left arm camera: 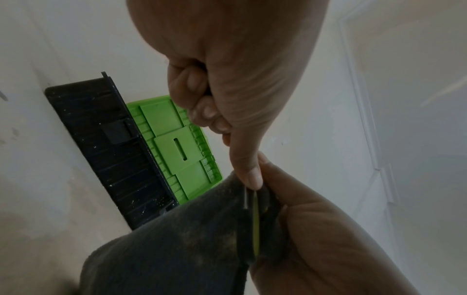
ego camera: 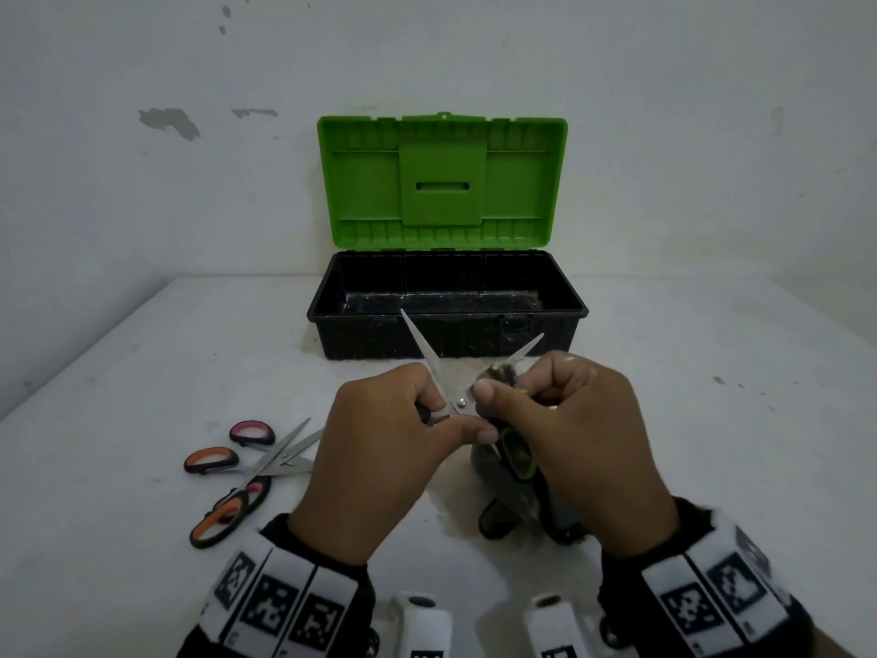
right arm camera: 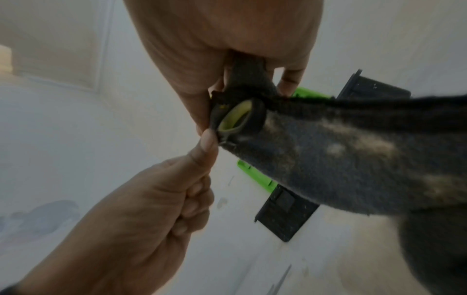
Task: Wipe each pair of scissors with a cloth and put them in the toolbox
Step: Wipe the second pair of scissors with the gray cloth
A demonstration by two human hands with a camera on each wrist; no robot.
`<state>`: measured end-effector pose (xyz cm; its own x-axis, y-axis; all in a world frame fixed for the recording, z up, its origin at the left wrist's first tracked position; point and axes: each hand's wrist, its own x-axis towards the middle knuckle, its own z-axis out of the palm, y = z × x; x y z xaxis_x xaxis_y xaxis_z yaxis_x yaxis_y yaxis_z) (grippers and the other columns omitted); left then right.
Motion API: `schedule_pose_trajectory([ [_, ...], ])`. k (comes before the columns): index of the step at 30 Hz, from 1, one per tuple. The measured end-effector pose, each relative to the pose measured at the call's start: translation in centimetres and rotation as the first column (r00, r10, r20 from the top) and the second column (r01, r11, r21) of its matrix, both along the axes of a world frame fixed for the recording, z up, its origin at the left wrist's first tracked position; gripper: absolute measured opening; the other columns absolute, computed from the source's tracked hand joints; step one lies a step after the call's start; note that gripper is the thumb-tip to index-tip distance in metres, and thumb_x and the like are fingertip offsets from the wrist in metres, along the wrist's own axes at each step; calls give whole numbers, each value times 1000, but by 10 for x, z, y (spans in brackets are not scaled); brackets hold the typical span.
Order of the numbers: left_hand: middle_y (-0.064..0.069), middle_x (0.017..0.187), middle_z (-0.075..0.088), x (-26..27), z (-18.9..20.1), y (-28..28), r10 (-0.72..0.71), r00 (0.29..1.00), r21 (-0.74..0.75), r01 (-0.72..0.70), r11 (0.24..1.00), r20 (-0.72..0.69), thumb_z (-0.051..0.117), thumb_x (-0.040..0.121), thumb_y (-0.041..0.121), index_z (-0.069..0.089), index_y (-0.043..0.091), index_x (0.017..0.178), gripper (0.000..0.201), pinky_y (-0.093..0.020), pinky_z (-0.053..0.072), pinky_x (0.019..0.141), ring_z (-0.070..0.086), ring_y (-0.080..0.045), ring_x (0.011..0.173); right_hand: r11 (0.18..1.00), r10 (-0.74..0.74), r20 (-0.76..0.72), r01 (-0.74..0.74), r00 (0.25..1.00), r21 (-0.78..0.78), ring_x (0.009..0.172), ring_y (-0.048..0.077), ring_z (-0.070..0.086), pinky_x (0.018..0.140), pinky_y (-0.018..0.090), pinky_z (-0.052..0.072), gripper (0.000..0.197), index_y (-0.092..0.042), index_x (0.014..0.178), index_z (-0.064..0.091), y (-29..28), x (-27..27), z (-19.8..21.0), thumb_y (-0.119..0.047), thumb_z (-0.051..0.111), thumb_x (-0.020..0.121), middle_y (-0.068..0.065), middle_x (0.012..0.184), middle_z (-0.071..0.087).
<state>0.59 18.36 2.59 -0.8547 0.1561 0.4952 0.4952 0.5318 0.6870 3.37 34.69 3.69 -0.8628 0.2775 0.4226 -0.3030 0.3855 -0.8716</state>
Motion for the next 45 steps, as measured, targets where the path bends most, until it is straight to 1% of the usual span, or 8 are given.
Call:
schedule_pose_trajectory([
  [3, 6, 51, 52, 1, 2, -2, 0, 1000, -10, 0, 1000, -4, 82, 55, 55, 55, 21, 59, 44, -22, 43, 53, 52, -16, 61, 1000, 18, 26, -17, 1000, -12, 56, 22, 69, 50, 28, 55, 28, -17, 60, 63, 0, 0, 1, -27, 86, 72, 3, 62, 72],
  [8, 6, 49, 50, 0, 3, -4, 5, 1000, 2, -5, 1000, -27, 84, 55, 54, 54, 20, 56, 46, -18, 41, 50, 49, -13, 55, 996, -44, 5, 45, 999, -83, 46, 4, 58, 48, 15, 46, 30, -19, 57, 61, 2, -5, 3, -26, 86, 73, -9, 52, 65],
  [12, 6, 49, 51, 1, 2, -8, 6, 1000, -20, -6, 1000, -21, 83, 54, 56, 55, 21, 57, 45, -19, 42, 51, 50, -14, 56, 997, 37, 65, -32, 997, -69, 58, 23, 71, 51, 33, 56, 30, -14, 61, 62, -7, 3, 1, -29, 86, 72, 3, 62, 73],
  [19, 6, 47, 49, 1, 4, -9, 6, 1000, -17, -6, 1000, -26, 83, 55, 57, 52, 21, 56, 47, -20, 43, 51, 50, -15, 57, 992, -26, 27, 30, 999, -124, 46, 5, 56, 47, 17, 45, 31, -17, 58, 59, -3, -3, 5, -27, 84, 74, -7, 52, 64],
  [31, 6, 46, 49, 2, 6, -14, -12, 1000, -12, 12, 1000, -23, 78, 53, 62, 52, 21, 55, 49, -20, 41, 46, 47, -13, 51, 994, -22, 64, 28, 998, -105, 47, 11, 58, 46, 20, 47, 31, -16, 60, 60, -6, 1, 2, -31, 83, 75, 2, 55, 66],
  [37, 9, 43, 43, 6, 3, -4, -5, 999, -15, 4, 1000, -33, 78, 53, 61, 51, 21, 54, 48, -14, 38, 44, 45, -8, 49, 981, -134, 25, 137, 991, -139, 56, 28, 63, 55, 40, 55, 34, -8, 66, 64, 9, -5, 0, -35, 81, 76, 11, 60, 67],
  [41, 3, 55, 55, 7, 3, -9, -38, 999, 25, 38, 999, -3, 80, 53, 59, 54, 22, 54, 45, -13, 37, 43, 45, -7, 46, 988, -34, 46, 40, 998, -150, 46, 10, 55, 45, 21, 46, 32, -14, 60, 59, -2, 6, -2, -30, 83, 75, 0, 51, 62],
  [45, 5, 49, 53, 6, 3, -9, -47, 999, 23, 47, 999, -11, 76, 53, 63, 54, 23, 55, 45, -14, 39, 44, 47, -9, 48, 982, -84, 27, 87, 996, -167, 48, 9, 54, 47, 19, 45, 32, -13, 61, 61, 6, -1, 1, -33, 83, 75, 1, 52, 62],
])
